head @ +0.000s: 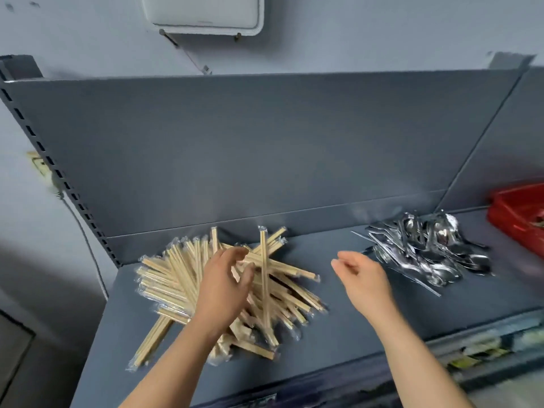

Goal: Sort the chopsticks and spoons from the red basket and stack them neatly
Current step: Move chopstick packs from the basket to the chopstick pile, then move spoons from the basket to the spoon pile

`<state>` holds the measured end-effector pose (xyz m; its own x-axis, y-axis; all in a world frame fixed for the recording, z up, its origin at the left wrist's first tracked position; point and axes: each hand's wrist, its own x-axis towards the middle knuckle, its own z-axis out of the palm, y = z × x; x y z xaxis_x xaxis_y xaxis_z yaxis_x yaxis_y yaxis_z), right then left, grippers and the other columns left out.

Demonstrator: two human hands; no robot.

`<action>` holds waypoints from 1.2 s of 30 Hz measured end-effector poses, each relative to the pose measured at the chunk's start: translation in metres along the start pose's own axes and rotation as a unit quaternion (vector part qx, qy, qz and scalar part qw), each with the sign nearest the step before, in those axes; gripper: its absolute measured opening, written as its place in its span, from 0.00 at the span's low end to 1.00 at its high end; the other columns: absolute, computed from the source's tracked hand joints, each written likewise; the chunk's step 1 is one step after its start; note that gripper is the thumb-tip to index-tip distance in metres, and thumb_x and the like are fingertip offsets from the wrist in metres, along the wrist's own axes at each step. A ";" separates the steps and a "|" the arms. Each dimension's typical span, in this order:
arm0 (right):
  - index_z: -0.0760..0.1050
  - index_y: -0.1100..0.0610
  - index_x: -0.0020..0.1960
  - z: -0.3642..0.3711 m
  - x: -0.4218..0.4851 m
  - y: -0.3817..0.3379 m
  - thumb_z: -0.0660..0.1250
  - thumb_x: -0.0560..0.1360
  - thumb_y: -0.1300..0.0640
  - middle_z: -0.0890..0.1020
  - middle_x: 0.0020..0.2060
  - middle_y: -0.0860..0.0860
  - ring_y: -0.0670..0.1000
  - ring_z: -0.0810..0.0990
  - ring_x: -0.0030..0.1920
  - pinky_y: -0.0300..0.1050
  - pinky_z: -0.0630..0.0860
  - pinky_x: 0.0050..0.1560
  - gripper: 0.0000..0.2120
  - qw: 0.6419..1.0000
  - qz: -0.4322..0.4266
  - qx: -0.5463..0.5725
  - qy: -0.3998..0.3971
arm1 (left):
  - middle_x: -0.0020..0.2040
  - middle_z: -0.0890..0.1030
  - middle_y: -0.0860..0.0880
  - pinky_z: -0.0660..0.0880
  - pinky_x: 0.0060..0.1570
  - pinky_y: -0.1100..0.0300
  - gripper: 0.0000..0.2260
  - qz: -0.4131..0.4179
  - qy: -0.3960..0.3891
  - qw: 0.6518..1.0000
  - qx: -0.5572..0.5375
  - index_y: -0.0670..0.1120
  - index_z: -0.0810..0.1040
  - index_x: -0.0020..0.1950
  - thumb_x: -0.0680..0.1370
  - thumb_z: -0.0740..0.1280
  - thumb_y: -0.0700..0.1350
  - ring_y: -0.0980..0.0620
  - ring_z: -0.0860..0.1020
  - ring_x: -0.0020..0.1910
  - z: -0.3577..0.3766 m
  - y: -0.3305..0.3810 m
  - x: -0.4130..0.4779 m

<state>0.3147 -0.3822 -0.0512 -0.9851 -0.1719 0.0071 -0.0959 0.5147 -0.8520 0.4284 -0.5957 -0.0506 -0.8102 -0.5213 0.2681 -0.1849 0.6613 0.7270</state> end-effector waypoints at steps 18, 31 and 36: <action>0.81 0.59 0.58 -0.349 -0.020 0.219 0.66 0.79 0.55 0.80 0.44 0.46 0.35 0.76 0.41 0.33 0.68 0.45 0.12 0.950 0.124 0.041 0.283 | 0.44 0.83 0.52 0.71 0.40 0.75 0.06 0.047 -0.180 0.959 -0.214 0.49 0.80 0.49 0.77 0.69 0.39 0.59 0.80 0.41 0.254 0.239 -0.043; 0.79 0.55 0.62 -0.522 0.057 0.321 0.65 0.79 0.53 0.80 0.49 0.44 0.34 0.73 0.44 0.39 0.68 0.51 0.14 0.945 0.126 0.009 0.300 | 0.44 0.83 0.52 0.75 0.40 0.65 0.04 0.055 -0.219 0.949 -0.221 0.50 0.79 0.51 0.78 0.68 0.44 0.62 0.78 0.37 0.422 0.382 -0.012; 0.79 0.55 0.62 -0.558 0.137 0.337 0.64 0.80 0.52 0.80 0.48 0.45 0.35 0.74 0.43 0.36 0.68 0.47 0.13 0.958 0.102 0.020 0.266 | 0.46 0.83 0.53 0.73 0.43 0.69 0.04 0.070 -0.227 0.947 -0.215 0.47 0.80 0.51 0.78 0.68 0.42 0.58 0.80 0.42 0.482 0.422 0.039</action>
<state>0.0679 0.2366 -0.0446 -0.9171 0.3869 0.0961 0.1005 0.4576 -0.8835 0.0505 -0.0769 -0.0374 -0.9839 -0.0944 0.1515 0.1060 0.3739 0.9214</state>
